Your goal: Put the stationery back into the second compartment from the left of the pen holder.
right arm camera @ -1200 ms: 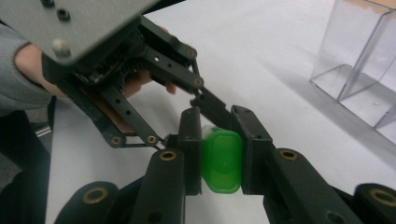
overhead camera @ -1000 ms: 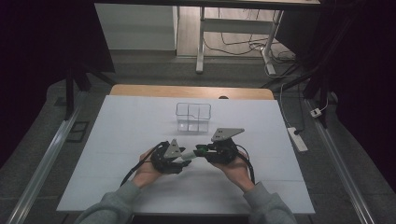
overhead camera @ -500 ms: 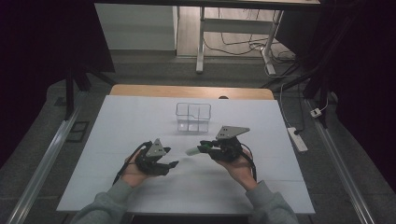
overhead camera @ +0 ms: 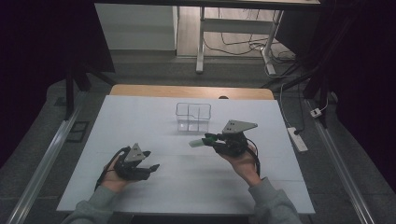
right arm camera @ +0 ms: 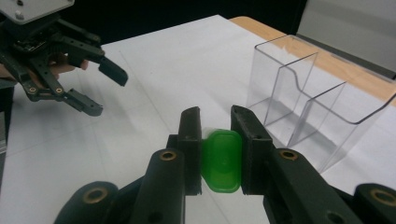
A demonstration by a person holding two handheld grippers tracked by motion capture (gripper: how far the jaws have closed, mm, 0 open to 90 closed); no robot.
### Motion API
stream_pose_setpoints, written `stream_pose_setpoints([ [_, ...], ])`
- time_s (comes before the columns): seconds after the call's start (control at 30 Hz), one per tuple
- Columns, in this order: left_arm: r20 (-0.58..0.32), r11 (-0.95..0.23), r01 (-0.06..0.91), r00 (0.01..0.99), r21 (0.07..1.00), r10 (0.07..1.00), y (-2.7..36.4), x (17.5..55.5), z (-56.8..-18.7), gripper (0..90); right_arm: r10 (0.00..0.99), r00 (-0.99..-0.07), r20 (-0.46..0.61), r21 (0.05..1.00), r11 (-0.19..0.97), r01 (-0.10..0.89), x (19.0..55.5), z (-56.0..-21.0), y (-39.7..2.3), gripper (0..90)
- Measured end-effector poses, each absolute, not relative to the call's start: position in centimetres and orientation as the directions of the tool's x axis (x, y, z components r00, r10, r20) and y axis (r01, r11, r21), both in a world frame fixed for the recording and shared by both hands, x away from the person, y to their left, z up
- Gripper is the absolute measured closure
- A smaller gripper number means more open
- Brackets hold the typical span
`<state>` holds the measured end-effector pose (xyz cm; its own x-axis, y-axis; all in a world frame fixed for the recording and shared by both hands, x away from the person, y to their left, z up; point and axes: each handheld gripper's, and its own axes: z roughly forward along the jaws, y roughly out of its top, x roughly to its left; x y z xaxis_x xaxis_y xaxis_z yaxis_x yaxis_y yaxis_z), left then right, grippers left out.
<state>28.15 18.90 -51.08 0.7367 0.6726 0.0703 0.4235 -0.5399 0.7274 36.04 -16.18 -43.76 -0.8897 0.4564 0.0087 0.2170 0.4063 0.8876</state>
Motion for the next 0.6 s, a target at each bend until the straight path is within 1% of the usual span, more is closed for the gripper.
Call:
stream_pose_setpoints([
  [0.23, 0.068, -0.534, 0.435, 0.726, 0.725, 0.684, 20.5, 27.7, -51.4, 37.4, 0.49, -0.871, -0.003, 0.896, 0.389, 0.216, 36.9, -43.0, -16.0, 73.7],
  [0.33, 0.051, -0.519, 0.449, 0.719, 0.727, 0.693, 21.1, 27.5, -51.6, 36.4, 0.501, -0.865, -0.006, 0.901, 0.378, 0.213, 37.5, -42.6, -15.6, 73.7],
  [0.6, 0.04, -0.504, 0.472, 0.701, 0.723, 0.712, 22.4, 27.2, -52.1, 35.9, 0.526, -0.851, -0.013, 0.912, 0.356, 0.206, 40.0, -40.7, -14.7, 73.7],
])
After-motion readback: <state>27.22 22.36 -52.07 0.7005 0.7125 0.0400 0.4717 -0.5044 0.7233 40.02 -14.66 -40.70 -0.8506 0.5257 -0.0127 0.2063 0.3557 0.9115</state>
